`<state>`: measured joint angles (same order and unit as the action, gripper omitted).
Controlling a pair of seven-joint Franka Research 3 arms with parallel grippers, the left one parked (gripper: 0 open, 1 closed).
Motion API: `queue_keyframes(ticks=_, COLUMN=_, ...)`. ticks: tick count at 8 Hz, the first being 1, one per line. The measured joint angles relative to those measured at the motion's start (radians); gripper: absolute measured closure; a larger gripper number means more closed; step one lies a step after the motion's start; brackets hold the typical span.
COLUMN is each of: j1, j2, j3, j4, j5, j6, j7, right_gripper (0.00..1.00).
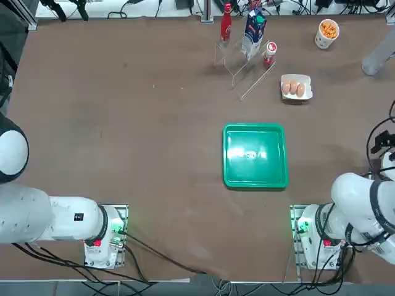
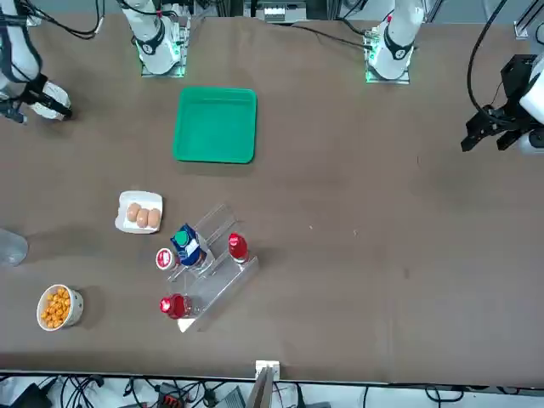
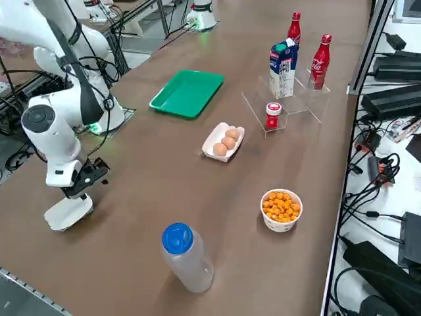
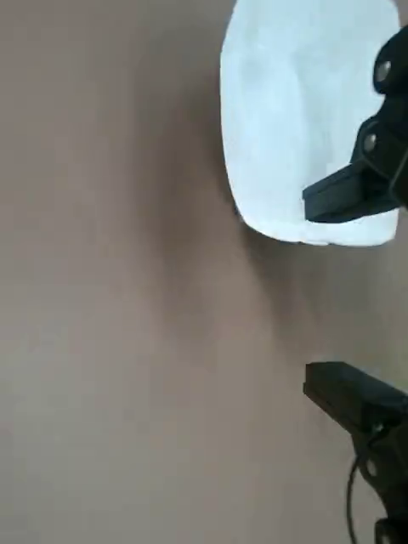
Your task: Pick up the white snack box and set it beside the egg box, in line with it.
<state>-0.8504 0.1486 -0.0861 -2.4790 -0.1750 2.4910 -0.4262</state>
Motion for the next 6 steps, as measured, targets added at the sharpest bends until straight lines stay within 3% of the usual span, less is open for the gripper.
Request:
queue_keyframes(ticks=3, j1=-0.066, j2=0.074, j3=0.000, j4=-0.002, j5=-0.002, j6=0.119, j7=-0.070, right_gripper=0.03)
queue_keyframes(ticks=5, j1=-0.066, j2=0.077, j3=0.002, j4=-0.001, j5=-0.002, j6=0.123, j7=-0.070, right_gripper=0.18)
queue_keyframes(ticks=6, j1=-0.066, j2=0.075, j3=0.004, j4=0.001, j5=-0.002, j6=0.118, j7=-0.070, right_gripper=0.39)
